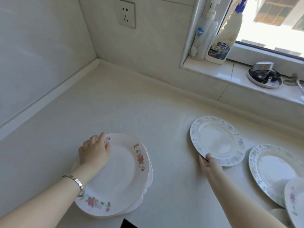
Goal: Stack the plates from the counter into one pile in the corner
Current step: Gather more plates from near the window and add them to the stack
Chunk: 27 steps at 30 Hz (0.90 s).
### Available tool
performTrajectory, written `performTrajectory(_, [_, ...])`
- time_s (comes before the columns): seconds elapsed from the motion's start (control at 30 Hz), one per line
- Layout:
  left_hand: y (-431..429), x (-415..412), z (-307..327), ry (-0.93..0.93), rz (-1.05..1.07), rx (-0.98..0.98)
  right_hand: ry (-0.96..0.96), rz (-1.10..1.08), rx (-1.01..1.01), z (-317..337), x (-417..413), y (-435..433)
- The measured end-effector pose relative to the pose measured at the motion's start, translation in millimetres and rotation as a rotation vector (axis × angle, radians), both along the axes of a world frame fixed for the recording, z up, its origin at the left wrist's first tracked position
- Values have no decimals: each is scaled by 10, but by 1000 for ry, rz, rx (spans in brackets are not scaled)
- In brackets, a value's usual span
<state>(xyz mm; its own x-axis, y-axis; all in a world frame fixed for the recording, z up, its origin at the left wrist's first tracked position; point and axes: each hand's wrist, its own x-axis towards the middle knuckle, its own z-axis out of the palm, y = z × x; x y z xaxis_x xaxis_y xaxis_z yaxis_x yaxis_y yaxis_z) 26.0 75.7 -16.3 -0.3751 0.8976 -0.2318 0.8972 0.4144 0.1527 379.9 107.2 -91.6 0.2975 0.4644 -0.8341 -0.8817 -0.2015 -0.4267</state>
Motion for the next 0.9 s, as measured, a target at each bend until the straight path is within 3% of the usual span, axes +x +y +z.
performTrajectory(0.13, [-28,-6,-1,-2,-7,1,-2,68,82,226,-38,-36])
performTrajectory(0.37, [-38,-43,54,-93,1,-14,-28,672,283,878,-409,-427])
performTrajectory(0.43, [-19,-142,39,-211,17,22,-86,873,355,993,-512,-486])
performTrajectory(0.5, [-24,-235,104,-453,65,102,-144,1049,366,1042,-614,-540])
performTrajectory(0.57, [-71,-284,187,-734,208,169,-156,1176,373,1043,-709,-602])
performTrajectory(0.63, [-105,-362,220,-888,326,185,-165,1255,363,1007,-805,-665])
performTrajectory(0.9, [-168,-463,166,-1047,359,192,-359,1461,316,884,-1055,-784])
